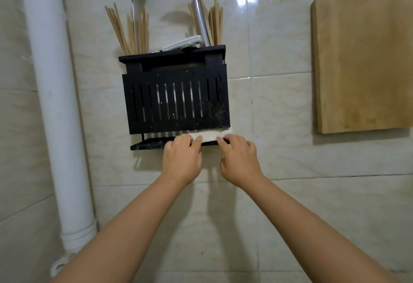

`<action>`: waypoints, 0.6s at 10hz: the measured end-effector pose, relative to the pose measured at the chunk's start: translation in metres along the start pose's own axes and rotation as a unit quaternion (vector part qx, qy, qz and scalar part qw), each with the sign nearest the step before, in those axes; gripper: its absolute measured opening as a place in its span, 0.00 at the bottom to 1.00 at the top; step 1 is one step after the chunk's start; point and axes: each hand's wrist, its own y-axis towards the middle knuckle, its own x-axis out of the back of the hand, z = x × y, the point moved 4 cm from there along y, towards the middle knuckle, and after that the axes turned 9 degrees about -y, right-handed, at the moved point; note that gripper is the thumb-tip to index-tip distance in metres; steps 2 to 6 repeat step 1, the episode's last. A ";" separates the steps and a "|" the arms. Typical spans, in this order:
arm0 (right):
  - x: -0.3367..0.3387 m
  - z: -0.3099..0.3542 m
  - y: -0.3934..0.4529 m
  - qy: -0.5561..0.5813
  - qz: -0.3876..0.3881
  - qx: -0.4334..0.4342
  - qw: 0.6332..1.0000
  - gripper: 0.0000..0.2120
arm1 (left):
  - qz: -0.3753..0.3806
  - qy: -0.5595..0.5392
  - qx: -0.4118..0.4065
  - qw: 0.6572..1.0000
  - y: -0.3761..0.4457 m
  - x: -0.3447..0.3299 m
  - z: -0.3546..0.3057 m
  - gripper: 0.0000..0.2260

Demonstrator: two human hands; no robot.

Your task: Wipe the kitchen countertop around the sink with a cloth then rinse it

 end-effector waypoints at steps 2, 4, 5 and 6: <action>0.008 -0.006 -0.021 0.009 0.047 0.016 0.999 0.27 | -0.020 -0.055 -0.030 0.998 -0.017 -0.003 -0.005 0.17; 0.008 -0.006 -0.021 0.009 0.047 0.016 0.999 0.27 | -0.020 -0.055 -0.030 0.998 -0.017 -0.003 -0.005 0.17; 0.008 -0.006 -0.021 0.009 0.047 0.016 0.999 0.27 | -0.020 -0.055 -0.030 0.998 -0.017 -0.003 -0.005 0.17; 0.008 -0.006 -0.021 0.009 0.047 0.016 0.999 0.27 | -0.020 -0.055 -0.030 0.998 -0.017 -0.003 -0.005 0.17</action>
